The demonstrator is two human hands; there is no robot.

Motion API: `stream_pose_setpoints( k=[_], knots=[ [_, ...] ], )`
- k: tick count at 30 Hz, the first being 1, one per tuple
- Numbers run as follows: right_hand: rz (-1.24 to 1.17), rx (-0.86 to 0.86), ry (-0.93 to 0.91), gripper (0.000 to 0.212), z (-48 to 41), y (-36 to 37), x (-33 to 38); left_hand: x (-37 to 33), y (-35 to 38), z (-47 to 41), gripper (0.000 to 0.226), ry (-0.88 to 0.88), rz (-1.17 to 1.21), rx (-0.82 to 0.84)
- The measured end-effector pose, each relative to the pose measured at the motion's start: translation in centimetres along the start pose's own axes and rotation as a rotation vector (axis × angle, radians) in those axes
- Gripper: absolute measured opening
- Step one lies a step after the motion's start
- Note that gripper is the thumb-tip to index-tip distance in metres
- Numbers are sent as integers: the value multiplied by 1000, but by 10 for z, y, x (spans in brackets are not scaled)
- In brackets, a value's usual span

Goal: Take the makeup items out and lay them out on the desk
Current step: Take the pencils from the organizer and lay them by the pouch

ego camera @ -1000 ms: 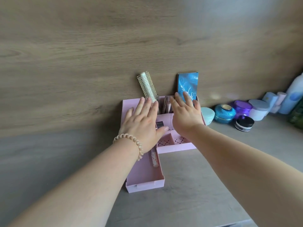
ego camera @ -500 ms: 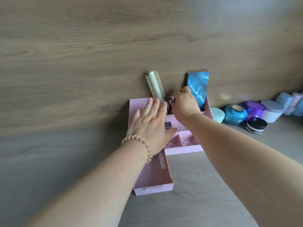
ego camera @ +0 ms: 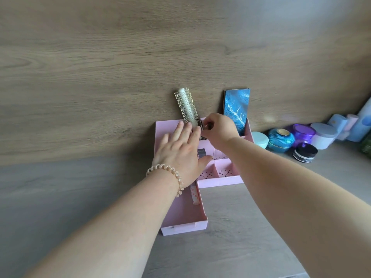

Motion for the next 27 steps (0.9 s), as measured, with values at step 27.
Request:
stream_pose_setpoints(
  k=[27],
  knots=[
    [-1127, -467, 290, 5, 228, -100, 23, -33, -37, 89, 52, 283, 496, 23]
  ],
)
Point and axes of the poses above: each hand's wrist, its own z-axis away from the middle knuckle, its own y-axis out of the palm, x = y × z, the point moved 3 cm from there along -z, towards the middle knuckle, and after that the axes turned 12 degrees about -z, right-handed, at the moved point
